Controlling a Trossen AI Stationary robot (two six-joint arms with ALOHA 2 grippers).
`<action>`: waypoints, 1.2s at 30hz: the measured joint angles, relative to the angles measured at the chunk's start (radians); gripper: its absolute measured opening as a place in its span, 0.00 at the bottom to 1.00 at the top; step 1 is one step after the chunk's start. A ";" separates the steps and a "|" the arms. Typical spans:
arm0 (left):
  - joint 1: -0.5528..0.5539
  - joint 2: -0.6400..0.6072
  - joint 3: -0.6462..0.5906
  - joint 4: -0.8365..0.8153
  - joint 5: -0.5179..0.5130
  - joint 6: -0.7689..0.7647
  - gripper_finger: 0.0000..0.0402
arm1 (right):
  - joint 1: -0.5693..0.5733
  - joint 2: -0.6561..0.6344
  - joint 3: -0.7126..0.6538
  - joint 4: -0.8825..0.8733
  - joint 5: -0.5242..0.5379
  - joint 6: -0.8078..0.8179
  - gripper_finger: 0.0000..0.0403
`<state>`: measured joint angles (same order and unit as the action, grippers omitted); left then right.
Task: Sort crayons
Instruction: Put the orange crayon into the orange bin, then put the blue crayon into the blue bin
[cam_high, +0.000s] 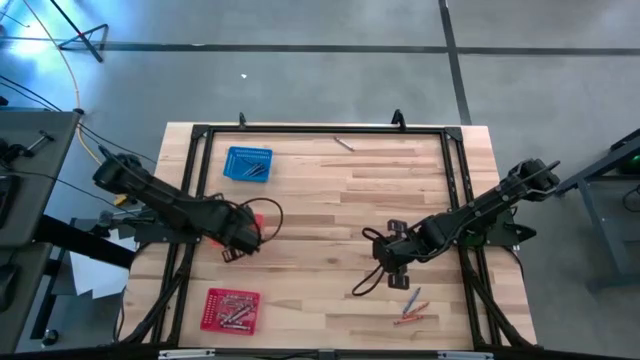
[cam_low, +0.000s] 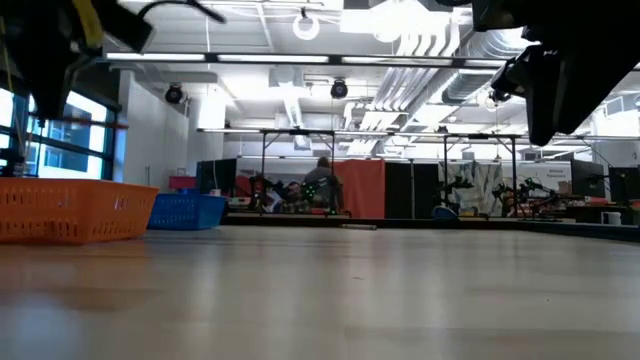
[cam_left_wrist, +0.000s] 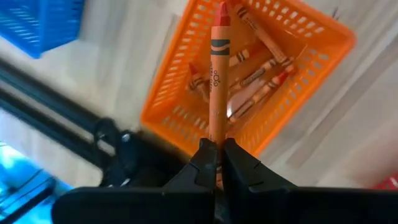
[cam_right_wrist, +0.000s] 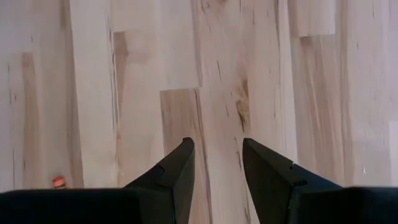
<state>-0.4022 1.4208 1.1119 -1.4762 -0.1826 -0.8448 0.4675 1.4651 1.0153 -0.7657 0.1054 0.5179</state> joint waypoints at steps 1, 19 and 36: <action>0.004 -0.015 -0.036 0.036 0.001 0.000 0.00 | 0.000 0.000 0.000 0.004 0.000 -0.001 0.32; 0.004 -0.058 -0.202 0.193 -0.009 -0.036 0.11 | 0.000 0.000 0.000 0.060 0.000 -0.002 0.32; -0.001 -0.058 -0.035 0.349 -0.108 -0.036 0.23 | 0.005 -0.071 0.107 -0.029 0.007 -0.007 0.32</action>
<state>-0.4032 1.3628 1.0767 -1.1277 -0.2905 -0.8810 0.4721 1.3943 1.1227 -0.7951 0.1126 0.5112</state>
